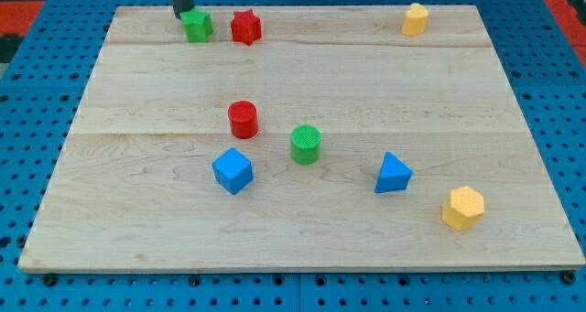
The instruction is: Place the green star to the top left of the blue cube
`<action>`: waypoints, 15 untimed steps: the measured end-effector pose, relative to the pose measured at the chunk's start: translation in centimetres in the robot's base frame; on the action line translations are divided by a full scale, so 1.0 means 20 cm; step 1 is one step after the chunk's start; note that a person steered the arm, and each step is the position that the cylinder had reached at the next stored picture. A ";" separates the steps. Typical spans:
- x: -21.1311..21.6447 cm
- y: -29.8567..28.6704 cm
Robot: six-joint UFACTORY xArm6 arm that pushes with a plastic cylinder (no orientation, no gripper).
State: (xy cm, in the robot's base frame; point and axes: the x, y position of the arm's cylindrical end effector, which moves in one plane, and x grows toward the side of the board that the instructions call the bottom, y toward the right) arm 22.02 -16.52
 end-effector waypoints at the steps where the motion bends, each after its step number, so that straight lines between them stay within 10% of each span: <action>1: 0.13 0.04; 4: 0.07 0.18; 15: 1.17 0.03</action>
State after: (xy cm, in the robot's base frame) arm 45.35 -15.84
